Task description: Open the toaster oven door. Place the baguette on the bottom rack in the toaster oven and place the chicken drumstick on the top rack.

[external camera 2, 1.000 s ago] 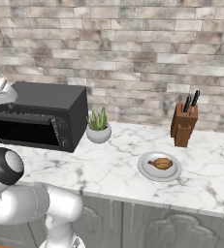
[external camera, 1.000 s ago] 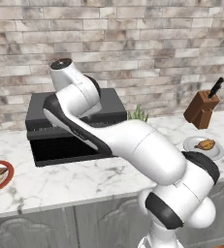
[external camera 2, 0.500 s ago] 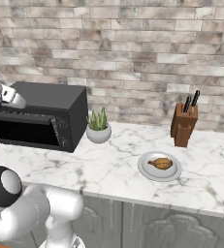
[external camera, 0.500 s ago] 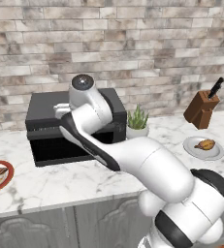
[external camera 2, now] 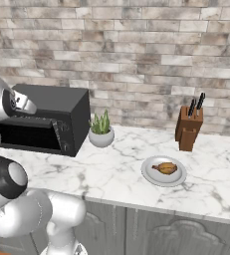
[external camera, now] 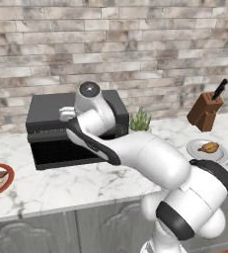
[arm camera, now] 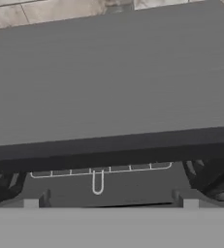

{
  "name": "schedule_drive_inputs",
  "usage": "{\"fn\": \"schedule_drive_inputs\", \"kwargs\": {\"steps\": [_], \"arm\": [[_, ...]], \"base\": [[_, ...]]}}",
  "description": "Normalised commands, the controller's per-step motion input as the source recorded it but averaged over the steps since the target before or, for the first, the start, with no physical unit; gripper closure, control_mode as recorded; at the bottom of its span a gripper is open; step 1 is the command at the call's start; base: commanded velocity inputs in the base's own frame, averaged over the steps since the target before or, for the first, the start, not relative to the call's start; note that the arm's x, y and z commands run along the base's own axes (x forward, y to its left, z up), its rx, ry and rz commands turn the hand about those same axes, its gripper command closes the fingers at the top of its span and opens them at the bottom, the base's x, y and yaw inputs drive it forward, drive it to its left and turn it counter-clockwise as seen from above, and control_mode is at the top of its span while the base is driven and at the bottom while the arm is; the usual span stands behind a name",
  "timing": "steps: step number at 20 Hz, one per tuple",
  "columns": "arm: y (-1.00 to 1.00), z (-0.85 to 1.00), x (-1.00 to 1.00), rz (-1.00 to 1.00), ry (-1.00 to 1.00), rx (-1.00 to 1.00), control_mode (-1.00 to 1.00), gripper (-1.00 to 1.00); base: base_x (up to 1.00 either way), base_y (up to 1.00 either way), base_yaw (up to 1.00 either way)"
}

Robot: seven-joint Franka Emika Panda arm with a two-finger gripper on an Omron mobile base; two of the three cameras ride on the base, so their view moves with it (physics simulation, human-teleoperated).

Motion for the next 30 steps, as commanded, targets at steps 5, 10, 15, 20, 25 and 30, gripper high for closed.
{"fn": "schedule_drive_inputs", "kwargs": {"steps": [5, 10, 15, 20, 25, 30], "arm": [[0.16, 0.02, 0.20, 0.06, 0.24, 0.00, -1.00, -1.00], [0.19, -0.15, 0.12, 0.04, 0.11, 0.00, -1.00, -1.00], [0.15, -0.35, 0.12, 0.00, 0.01, 0.00, -1.00, -1.00], [0.09, -0.45, 0.13, 0.00, 0.00, 0.00, -1.00, -1.00], [0.01, -0.31, 0.30, 0.00, 0.04, 0.00, -1.00, -1.00], [0.00, -0.23, 0.23, 0.00, 0.09, 0.00, -1.00, -1.00]], "base": [[0.00, 0.00, 0.00], [0.00, 0.00, 0.00], [0.00, 0.00, 0.00], [0.00, 0.00, 0.00], [0.00, 0.00, 0.00], [0.00, 0.00, 0.00]]}}
